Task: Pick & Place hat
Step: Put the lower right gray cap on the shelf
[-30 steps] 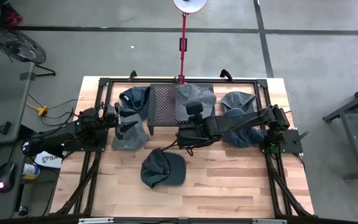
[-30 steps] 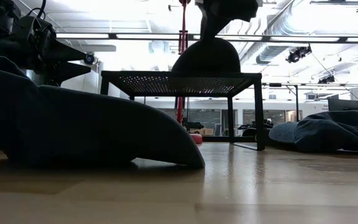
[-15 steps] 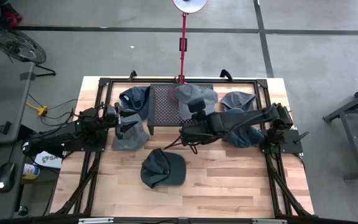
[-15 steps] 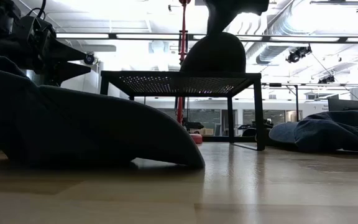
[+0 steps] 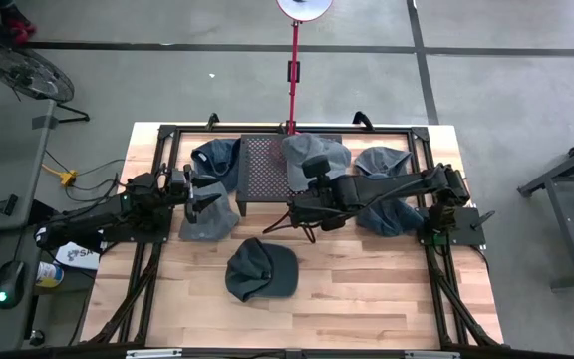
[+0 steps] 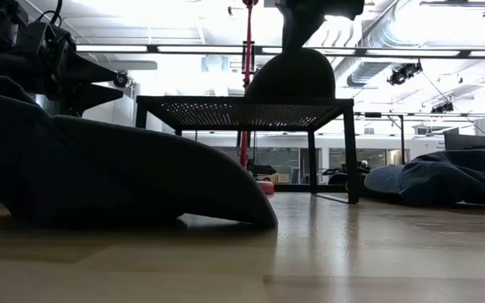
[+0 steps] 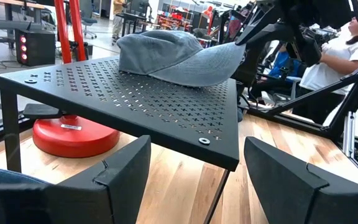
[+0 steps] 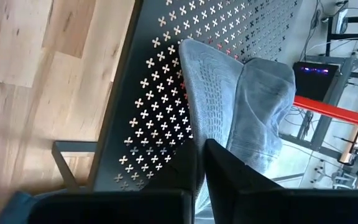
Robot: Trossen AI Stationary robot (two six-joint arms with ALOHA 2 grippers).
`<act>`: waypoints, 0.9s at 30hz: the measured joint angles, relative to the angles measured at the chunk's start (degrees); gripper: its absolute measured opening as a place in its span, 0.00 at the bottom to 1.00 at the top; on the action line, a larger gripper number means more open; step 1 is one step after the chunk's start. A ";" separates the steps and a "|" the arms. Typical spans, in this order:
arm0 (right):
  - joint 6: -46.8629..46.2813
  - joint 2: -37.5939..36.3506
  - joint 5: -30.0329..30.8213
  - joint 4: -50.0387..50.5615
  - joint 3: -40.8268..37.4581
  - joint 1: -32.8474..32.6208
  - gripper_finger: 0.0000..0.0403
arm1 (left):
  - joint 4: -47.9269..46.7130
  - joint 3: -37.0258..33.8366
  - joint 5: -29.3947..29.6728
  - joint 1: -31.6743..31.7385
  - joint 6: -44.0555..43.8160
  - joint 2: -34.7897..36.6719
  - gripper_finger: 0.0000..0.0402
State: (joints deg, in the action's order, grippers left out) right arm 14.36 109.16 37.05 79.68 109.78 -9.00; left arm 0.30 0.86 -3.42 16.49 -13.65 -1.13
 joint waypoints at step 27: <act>-3.44 -0.34 -6.06 0.28 -0.02 1.43 0.40 | -0.01 -0.02 0.00 -0.02 0.01 0.01 0.63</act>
State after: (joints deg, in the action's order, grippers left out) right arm 10.92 108.83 30.99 79.96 109.75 -7.57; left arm 0.29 0.84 -3.42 16.48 -13.64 -1.12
